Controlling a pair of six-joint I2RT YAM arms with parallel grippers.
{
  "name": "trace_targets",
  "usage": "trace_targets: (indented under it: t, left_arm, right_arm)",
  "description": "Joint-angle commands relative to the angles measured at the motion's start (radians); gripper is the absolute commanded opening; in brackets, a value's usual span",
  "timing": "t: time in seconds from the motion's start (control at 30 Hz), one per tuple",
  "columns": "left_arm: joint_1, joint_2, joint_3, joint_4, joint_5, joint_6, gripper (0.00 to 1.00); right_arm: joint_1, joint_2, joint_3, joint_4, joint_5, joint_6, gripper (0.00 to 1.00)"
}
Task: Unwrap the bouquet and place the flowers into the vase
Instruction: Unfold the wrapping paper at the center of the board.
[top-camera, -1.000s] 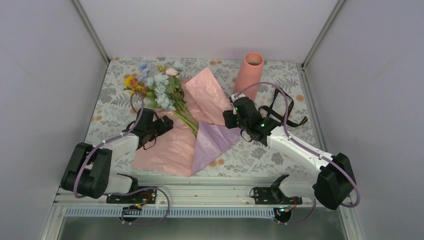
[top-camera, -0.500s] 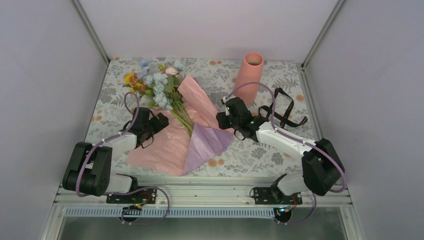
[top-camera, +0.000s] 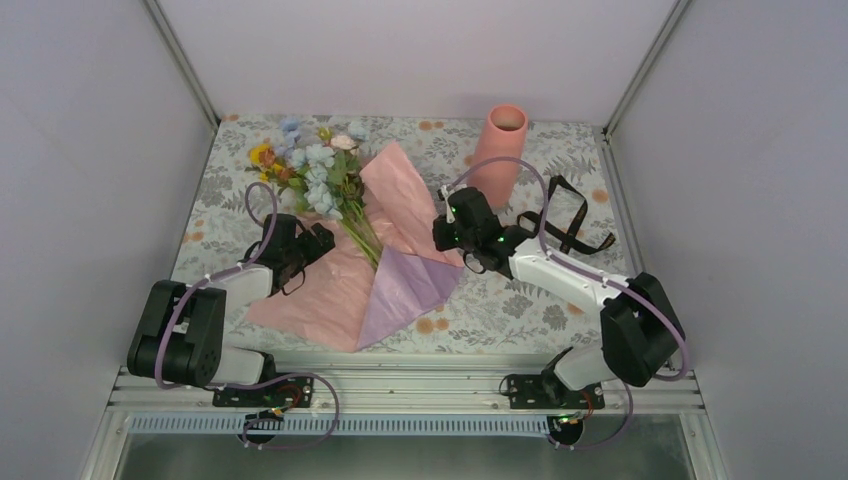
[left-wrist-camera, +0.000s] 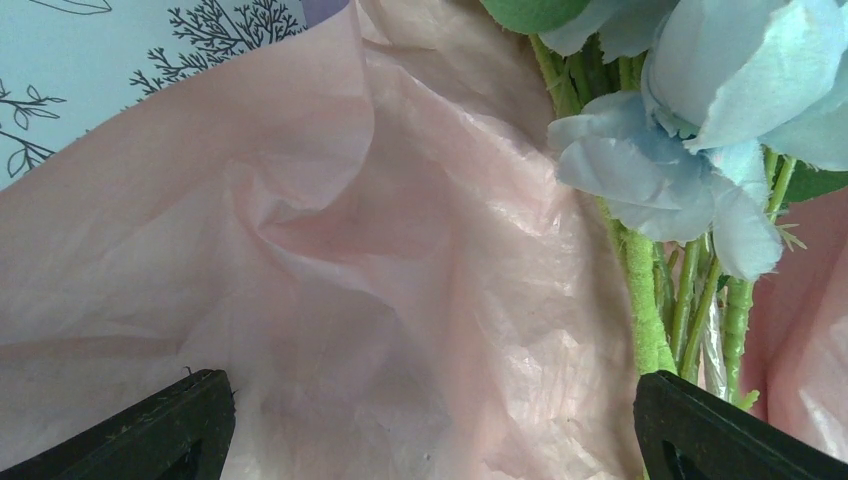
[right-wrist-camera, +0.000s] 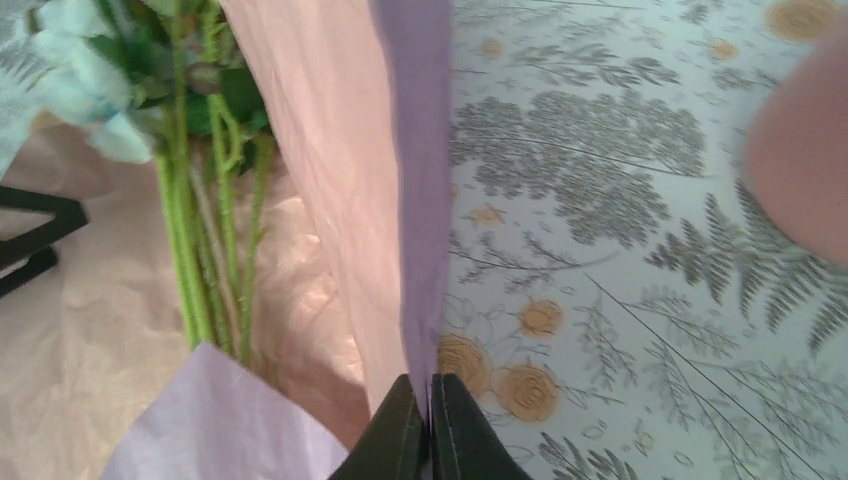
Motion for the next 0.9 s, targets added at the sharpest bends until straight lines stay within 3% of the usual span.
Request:
trace_targets:
  t: [0.0, 0.3, 0.7, 0.87]
  left_arm:
    - [0.011, 0.051, -0.056, -0.149, -0.005, 0.001, 1.00]
    - [0.019, 0.042, -0.054, -0.159, -0.015, 0.001, 1.00]
    - [0.021, 0.005, -0.035, -0.202, -0.038, -0.003, 1.00]
    - [0.019, -0.087, 0.031, -0.272, -0.020, 0.019, 1.00]
  right_arm:
    - [-0.016, -0.065, -0.052, -0.003, 0.184, 0.113, 0.04]
    - [-0.093, -0.194, -0.283, 0.026, 0.345, 0.270, 0.04]
    - [-0.165, -0.137, -0.346, 0.090, 0.354, 0.301, 0.04]
    - [-0.165, -0.145, -0.270, -0.009, 0.299, 0.267, 0.25]
